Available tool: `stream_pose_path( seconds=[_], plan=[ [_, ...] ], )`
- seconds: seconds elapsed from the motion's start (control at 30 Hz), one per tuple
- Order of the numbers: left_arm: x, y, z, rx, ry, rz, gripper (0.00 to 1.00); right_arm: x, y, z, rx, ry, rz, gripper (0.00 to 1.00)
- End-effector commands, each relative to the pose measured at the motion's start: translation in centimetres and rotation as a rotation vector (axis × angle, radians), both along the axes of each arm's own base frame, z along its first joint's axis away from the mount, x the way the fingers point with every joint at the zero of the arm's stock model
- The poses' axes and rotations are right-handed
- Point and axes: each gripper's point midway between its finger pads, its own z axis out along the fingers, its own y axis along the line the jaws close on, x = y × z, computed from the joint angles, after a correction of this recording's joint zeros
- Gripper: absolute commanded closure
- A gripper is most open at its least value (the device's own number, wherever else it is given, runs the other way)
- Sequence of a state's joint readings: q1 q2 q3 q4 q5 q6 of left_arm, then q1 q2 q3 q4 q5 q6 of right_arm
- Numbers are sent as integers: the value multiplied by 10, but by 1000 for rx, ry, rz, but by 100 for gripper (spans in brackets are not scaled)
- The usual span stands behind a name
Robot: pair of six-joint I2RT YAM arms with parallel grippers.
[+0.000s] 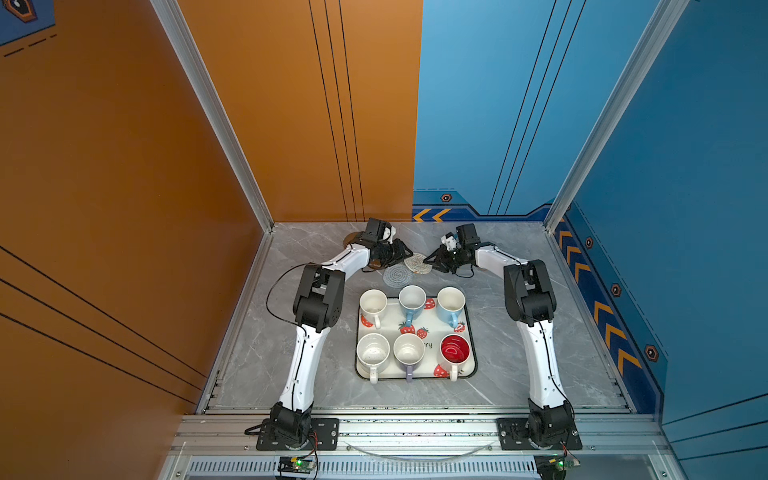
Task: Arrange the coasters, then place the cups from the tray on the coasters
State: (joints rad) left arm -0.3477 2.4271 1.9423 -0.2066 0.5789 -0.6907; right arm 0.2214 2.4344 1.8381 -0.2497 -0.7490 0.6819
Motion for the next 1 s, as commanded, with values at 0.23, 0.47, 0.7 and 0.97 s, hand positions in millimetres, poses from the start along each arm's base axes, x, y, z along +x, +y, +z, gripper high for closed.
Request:
stream_pose_path(
  seconds=[0.23,0.47,0.7,0.97],
  plan=[
    [20,-31,10,-96,-34,-27,57,14,-17,36,29,-74,-41,72],
    [38,-34,11,-137,-48,-5,57,26,-35,41,30,-89,-81,72],
    [52,-28,6,-139,-56,26,57,39,-41,51,39,-114,-102,67],
    [68,-3,19,-130,-89,71,52,45,-39,54,47,-121,-105,61]
  ],
)
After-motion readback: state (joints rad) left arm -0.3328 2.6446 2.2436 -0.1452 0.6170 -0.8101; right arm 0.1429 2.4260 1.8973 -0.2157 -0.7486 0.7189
